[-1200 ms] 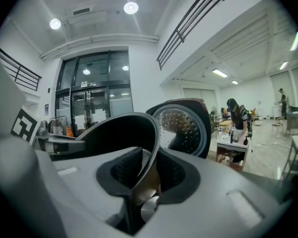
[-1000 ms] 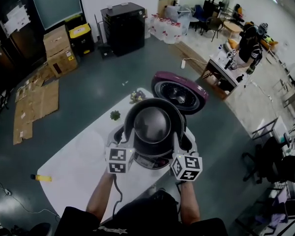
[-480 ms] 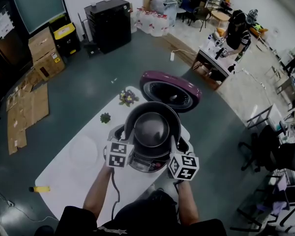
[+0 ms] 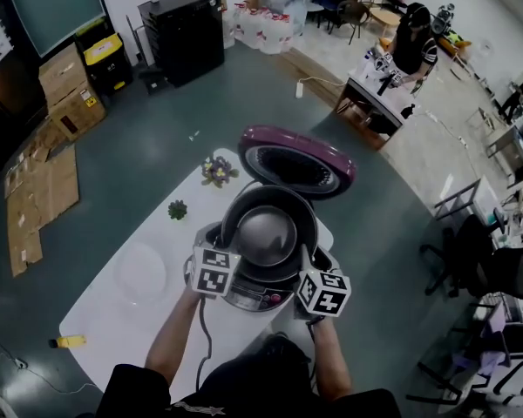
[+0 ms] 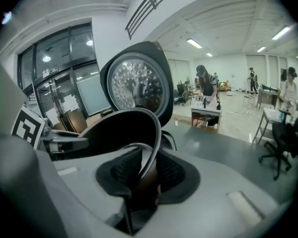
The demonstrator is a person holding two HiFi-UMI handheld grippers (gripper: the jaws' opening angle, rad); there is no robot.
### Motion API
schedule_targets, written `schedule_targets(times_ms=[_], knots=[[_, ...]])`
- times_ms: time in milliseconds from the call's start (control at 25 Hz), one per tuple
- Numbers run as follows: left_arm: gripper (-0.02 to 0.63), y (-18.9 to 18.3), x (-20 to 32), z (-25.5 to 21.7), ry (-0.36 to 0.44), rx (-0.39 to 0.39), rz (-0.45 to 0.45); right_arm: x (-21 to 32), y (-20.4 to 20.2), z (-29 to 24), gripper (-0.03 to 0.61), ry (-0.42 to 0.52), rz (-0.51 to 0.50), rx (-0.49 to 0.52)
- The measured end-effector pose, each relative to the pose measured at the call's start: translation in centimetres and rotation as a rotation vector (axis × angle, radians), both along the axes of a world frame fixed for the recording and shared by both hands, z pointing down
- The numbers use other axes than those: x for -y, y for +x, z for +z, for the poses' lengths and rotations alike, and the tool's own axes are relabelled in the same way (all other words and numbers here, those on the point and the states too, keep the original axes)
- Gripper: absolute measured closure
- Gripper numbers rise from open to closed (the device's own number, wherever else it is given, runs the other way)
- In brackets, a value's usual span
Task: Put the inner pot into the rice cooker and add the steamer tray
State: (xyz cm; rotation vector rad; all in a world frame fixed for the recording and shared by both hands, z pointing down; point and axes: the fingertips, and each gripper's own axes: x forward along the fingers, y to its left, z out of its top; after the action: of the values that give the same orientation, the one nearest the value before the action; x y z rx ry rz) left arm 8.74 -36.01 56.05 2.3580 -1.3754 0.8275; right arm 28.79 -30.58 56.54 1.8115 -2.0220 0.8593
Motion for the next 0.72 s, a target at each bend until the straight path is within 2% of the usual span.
schedule_targets(times_ms=[360, 720], knots=[[0.480, 0.1, 0.6, 3.3, -0.107, 0.078, 0.016, 0.4, -0.1, 3.4, 0.482, -0.117, -0.008, 0.029], [0.480, -0.2, 0.5, 5.9, -0.195, 0.113, 0.005, 0.6, -0.2, 5.5, 0.482, -0.217, -0.014, 0.009]])
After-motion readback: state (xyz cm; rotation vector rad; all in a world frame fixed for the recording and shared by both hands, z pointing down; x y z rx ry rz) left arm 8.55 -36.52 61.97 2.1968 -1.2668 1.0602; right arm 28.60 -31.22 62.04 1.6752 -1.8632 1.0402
